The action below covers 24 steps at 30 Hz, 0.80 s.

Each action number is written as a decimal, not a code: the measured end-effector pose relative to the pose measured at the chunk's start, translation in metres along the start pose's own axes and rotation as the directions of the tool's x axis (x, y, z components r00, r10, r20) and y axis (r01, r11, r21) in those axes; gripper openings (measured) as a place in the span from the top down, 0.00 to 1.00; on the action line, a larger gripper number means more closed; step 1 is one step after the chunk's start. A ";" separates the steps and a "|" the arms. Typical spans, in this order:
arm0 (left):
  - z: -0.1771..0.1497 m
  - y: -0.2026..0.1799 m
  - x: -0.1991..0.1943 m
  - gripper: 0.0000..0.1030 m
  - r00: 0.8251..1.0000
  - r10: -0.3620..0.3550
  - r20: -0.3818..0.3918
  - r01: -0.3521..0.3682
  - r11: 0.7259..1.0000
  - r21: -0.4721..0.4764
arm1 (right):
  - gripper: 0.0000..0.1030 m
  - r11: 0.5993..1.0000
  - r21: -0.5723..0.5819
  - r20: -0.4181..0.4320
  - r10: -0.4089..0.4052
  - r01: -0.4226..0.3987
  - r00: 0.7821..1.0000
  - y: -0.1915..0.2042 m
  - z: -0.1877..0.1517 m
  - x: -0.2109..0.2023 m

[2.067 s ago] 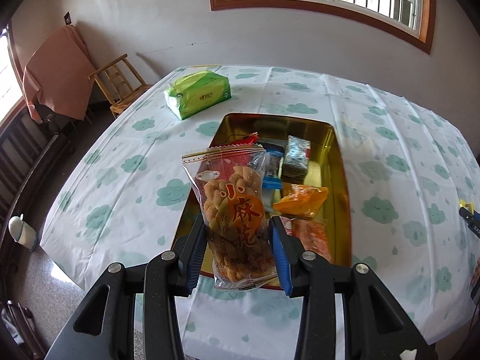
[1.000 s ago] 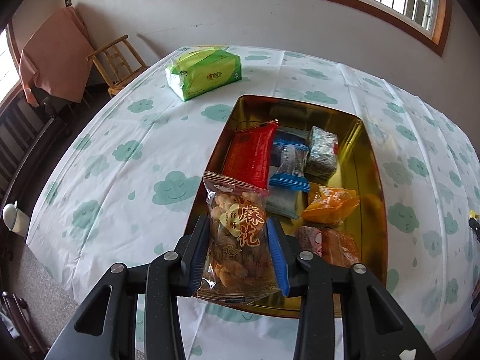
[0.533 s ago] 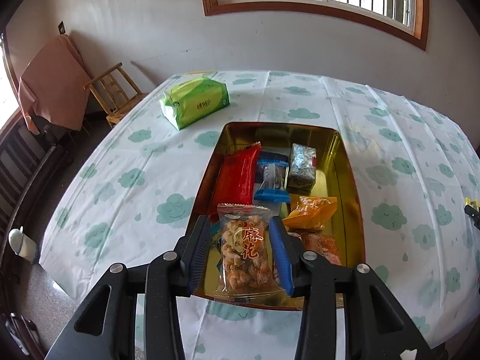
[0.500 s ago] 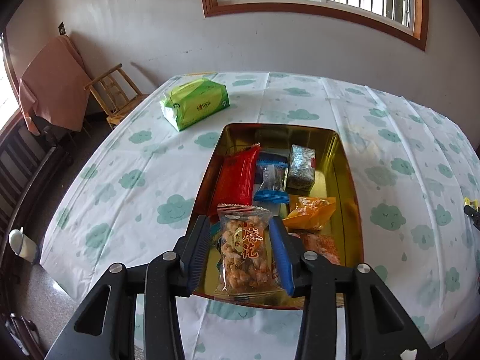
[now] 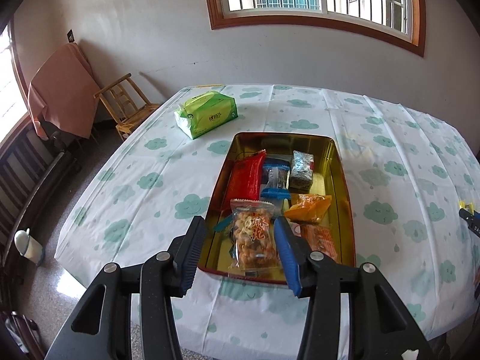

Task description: Organize snacks

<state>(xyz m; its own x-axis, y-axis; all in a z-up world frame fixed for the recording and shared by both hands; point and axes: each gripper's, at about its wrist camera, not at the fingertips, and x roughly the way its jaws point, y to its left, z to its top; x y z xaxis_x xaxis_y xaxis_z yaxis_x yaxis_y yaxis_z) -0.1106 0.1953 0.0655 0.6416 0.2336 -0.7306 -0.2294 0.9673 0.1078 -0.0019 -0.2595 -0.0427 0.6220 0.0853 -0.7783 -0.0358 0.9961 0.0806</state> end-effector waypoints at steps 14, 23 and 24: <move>-0.026 0.019 -0.010 0.49 1.000 0.002 0.008 -0.001 0.999 -0.034 | 0.58 0.992 0.004 0.016 0.126 -0.126 0.992 0.054 -0.016 -0.037; -0.045 0.032 -0.009 0.39 1.000 -0.003 0.015 0.004 0.999 -0.042 | 0.58 0.966 -0.105 0.055 0.244 -0.238 0.968 0.132 0.004 -0.073; -0.046 0.035 -0.009 0.38 1.000 0.000 0.015 0.001 0.999 -0.048 | 0.58 0.958 -0.124 0.057 0.269 -0.260 0.962 0.146 0.009 -0.077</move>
<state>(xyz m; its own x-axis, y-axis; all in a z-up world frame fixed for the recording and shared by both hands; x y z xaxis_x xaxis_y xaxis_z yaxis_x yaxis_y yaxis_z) -0.1580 0.2222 0.0444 0.6528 0.2349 -0.7202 -0.2640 0.9617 0.0744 -0.0476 -0.1211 0.0348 0.6329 0.3483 -0.6915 -0.2929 0.9344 0.2025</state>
